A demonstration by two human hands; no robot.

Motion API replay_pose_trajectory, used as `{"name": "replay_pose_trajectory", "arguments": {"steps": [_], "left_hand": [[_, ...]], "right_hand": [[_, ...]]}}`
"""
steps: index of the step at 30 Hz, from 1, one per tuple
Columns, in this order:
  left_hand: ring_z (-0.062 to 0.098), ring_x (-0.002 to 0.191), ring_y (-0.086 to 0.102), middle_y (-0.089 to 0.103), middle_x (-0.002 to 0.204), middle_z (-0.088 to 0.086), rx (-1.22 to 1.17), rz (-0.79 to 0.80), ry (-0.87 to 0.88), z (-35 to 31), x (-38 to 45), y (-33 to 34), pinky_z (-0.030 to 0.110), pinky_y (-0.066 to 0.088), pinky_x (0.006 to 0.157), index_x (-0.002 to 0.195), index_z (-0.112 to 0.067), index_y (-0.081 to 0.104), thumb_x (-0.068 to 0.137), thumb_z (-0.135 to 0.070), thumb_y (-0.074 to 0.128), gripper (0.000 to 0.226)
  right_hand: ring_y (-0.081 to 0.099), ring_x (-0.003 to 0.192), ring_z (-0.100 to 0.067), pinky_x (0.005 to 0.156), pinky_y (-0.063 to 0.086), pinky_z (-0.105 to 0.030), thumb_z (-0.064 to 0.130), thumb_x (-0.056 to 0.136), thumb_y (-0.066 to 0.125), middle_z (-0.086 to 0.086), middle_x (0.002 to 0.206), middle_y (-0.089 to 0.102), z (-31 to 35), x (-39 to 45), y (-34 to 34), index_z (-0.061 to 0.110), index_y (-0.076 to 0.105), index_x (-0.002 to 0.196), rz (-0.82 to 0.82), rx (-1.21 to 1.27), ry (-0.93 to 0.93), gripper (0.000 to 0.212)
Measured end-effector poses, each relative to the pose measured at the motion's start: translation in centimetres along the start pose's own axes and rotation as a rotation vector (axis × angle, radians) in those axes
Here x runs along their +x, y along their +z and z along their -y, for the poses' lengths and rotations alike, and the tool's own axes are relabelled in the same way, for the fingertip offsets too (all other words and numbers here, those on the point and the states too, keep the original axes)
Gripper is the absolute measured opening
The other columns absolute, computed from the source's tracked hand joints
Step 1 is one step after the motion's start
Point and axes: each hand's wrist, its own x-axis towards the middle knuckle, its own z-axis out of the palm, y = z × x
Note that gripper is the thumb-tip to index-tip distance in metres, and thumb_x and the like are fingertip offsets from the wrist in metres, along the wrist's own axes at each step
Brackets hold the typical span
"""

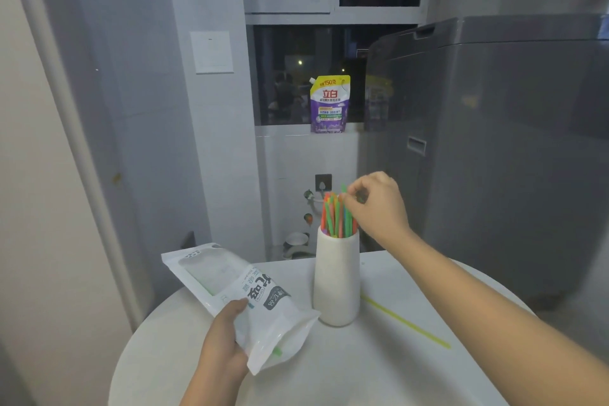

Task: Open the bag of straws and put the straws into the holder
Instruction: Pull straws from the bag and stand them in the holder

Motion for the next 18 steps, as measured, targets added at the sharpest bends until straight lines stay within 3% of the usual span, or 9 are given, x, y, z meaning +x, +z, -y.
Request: {"name": "replay_pose_trajectory", "arguments": {"steps": [4, 8, 14, 18], "left_hand": [[0.028, 0.077, 0.064, 0.074, 0.071, 0.007, 0.005, 0.0, -0.007, 0.0, 0.2, 0.0, 0.039, 0.05, 0.062, 0.098, -0.013, 0.063, 0.089, -0.009, 0.05, 0.016], [0.025, 0.057, 0.069, 0.073, 0.068, 0.006, 0.004, 0.004, -0.013, 0.1, 0.2, 0.2, 0.036, 0.054, 0.052, 0.094, -0.012, 0.062, 0.089, -0.009, 0.049, 0.014], [0.027, 0.068, 0.065, 0.073, 0.064, 0.004, 0.024, -0.019, -0.002, 0.3, 0.3, 0.6, 0.039, 0.047, 0.06, 0.091, -0.014, 0.061, 0.09, -0.009, 0.048, 0.014], [0.022, 0.052, 0.069, 0.073, 0.064, 0.004, 0.012, -0.025, -0.01, 0.3, 0.5, 0.6, 0.034, 0.054, 0.046, 0.09, -0.013, 0.062, 0.09, -0.008, 0.049, 0.013]], "right_hand": [[0.04, 0.099, -0.013, 0.073, 0.036, -0.022, 0.024, 0.08, 0.067, 0.007, 0.092, 0.048, -2.0, -1.9, 1.0, 0.018, 0.061, 0.075, 0.03, -0.037, -0.041, 0.01], [0.038, 0.095, -0.008, 0.072, 0.036, -0.02, 0.026, 0.08, 0.069, 0.009, 0.093, 0.047, -2.9, -2.8, 1.5, 0.017, 0.065, 0.081, 0.028, -0.025, -0.061, 0.01], [0.041, 0.095, -0.008, 0.072, 0.036, -0.022, 0.024, 0.08, 0.068, 0.009, 0.091, 0.049, -3.6, -3.6, 1.6, 0.021, 0.063, 0.076, 0.006, 0.026, -0.028, 0.006], [0.048, 0.091, -0.01, 0.069, 0.043, -0.024, 0.022, 0.08, 0.067, 0.007, 0.091, 0.053, -5.3, -5.3, 1.2, 0.021, 0.063, 0.078, -0.042, 0.097, -0.004, 0.005]]}}
